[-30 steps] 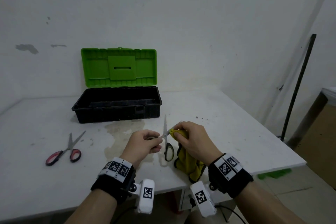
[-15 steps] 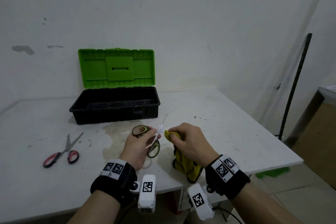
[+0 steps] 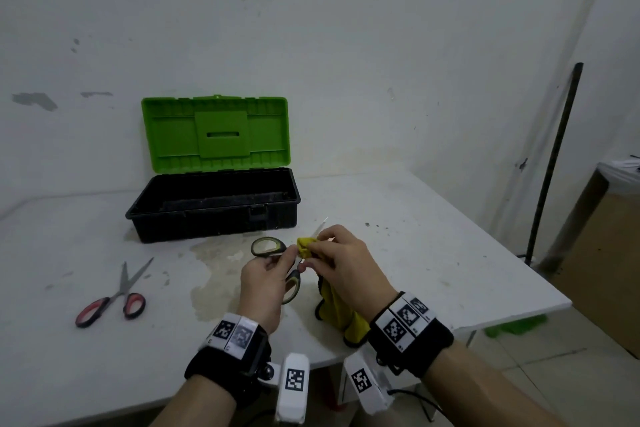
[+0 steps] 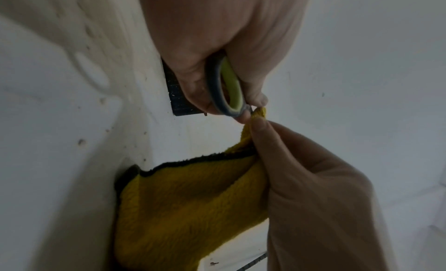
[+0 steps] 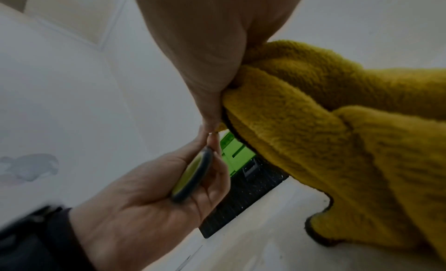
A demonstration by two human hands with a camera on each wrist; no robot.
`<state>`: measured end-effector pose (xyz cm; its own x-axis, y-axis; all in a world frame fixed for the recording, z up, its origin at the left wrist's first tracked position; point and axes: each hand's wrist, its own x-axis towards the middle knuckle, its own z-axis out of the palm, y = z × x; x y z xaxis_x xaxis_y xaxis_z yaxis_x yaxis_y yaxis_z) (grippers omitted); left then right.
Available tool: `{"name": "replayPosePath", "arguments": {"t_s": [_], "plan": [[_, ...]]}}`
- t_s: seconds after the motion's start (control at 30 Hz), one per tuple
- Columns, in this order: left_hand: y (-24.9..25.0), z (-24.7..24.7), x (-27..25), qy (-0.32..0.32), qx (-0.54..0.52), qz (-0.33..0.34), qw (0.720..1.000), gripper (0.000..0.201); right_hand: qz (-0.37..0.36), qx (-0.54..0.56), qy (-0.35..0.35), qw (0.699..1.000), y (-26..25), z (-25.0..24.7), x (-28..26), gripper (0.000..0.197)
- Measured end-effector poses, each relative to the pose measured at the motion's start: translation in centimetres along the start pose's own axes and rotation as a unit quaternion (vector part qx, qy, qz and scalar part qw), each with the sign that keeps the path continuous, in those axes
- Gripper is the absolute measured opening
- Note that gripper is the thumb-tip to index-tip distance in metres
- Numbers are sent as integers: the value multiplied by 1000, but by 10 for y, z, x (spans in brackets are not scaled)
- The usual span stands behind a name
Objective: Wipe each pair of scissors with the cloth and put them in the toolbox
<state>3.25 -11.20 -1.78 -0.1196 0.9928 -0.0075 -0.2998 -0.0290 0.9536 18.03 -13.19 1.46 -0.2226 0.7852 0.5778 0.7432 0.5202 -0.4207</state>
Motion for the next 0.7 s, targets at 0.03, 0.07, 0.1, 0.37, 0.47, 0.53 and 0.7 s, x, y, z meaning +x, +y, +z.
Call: {"name": "replayPosePath", "arguments": {"t_s": [0.03,0.07,0.1,0.37,0.47,0.53,0.7], "plan": [[1,0,0,-1,-1,2,1000,17,0,-2,-3,1000,0,1,-1,18],[1,1,0,-3,-2,1,1000,17,3,-5,-1,1000,0,1,-2,19],[2,2,0,-5,-2,-1,1000,16,5,-10,6,1000,-1,1,-2,21],[-3,5,-1,-12,14,-26,999,16,-5,-66,6,998,4,11,-3,25],[-5,4,-1,-8,13,-32,999,18,48,-73,13,996,17,5,8,28],[-5,4,-2,-2,14,-34,999,18,98,-68,24,993,26,-3,17,30],[-2,5,-1,4,7,-36,999,18,100,-25,57,993,19,-15,15,22]]}}
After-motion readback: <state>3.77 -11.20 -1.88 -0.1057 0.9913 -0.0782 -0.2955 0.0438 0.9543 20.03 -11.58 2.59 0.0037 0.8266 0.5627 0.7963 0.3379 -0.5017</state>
